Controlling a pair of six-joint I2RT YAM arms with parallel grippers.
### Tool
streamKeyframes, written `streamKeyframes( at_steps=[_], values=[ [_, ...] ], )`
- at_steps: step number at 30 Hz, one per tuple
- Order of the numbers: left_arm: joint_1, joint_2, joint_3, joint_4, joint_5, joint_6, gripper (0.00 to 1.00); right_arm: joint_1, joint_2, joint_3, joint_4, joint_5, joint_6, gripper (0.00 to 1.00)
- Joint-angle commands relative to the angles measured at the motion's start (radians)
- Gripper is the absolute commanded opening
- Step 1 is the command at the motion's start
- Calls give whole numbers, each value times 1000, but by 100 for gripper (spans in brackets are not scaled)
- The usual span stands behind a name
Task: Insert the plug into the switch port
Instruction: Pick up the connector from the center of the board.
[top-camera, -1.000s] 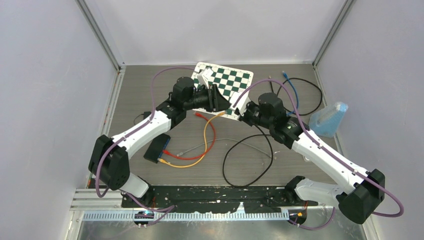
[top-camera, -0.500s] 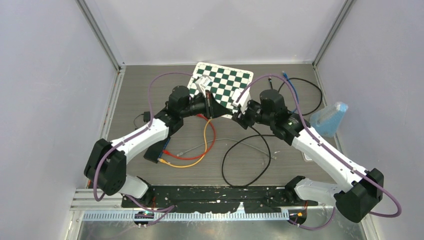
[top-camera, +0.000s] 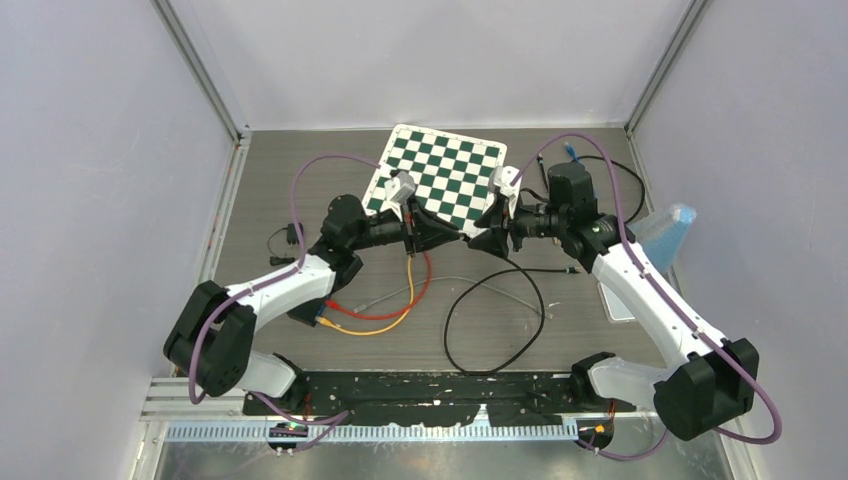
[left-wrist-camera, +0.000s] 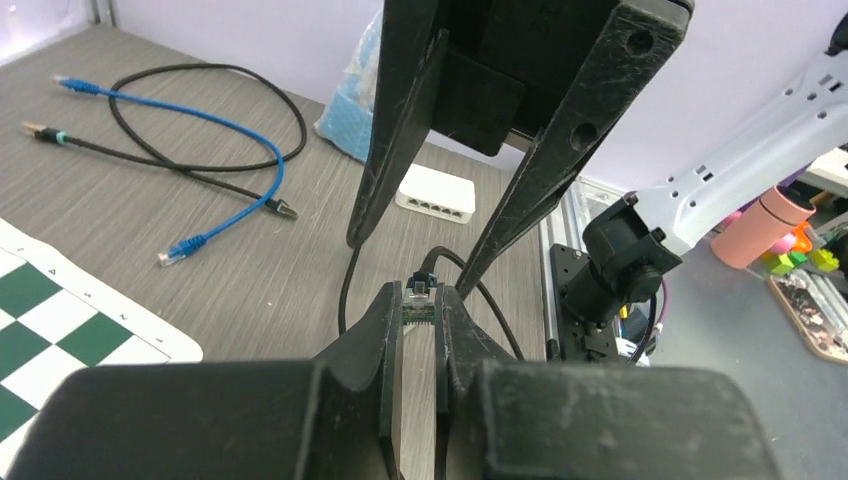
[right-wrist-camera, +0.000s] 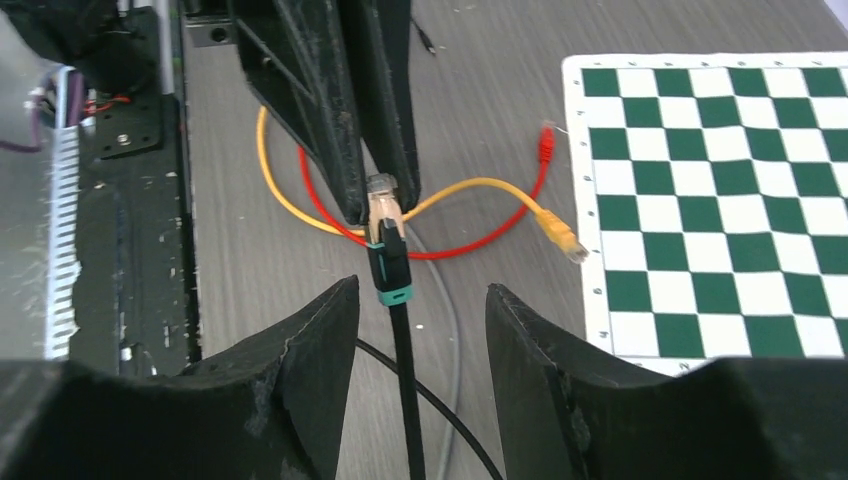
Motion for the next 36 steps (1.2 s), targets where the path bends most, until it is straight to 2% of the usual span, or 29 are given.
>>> streamKeyframes(
  at_steps=[1, 3, 7, 10, 13, 15, 16, 19, 21, 23, 33, 35, 36],
  values=[
    [-3, -36, -16, 145, 62, 71, 0, -10, 7, -7, 38, -159, -26, 56],
    [-3, -34, -22, 151, 67, 76, 0, -11, 24, -5, 36, -184, -34, 56],
    [-3, -27, -28, 162, 78, 77, 0, -13, 62, 14, 2, -207, -48, 48],
    [-3, -26, -34, 167, 78, 82, 0, -12, 73, 21, -1, -206, -53, 36],
    [-3, -26, -36, 169, 78, 85, 0, -13, 64, 14, 3, -202, -65, 16],
    [-3, -27, -38, 169, 78, 90, 0, -12, 49, 2, 21, -191, -65, 10],
    [-3, -28, -41, 169, 76, 95, 0, -12, 34, -5, 32, -184, -61, 11],
    [-2, -33, -46, 172, 75, 98, 0, -12, 7, -34, 92, -156, -25, 31],
    [-3, -33, -45, 166, 76, 100, 0, -12, -4, -37, 99, -154, -22, 36],
    [-3, -34, -45, 165, 78, 100, 0, -12, -6, -30, 93, -164, -20, 38],
    [-3, -23, -50, 197, 87, 63, 0, -13, 46, -9, 37, -230, -34, 39],
    [-3, -21, -51, 197, 89, 63, 0, -13, 49, -5, 29, -234, -40, 28],
    [-3, -22, -52, 198, 89, 63, 0, -13, 48, -4, 30, -232, -41, 17]
  ],
)
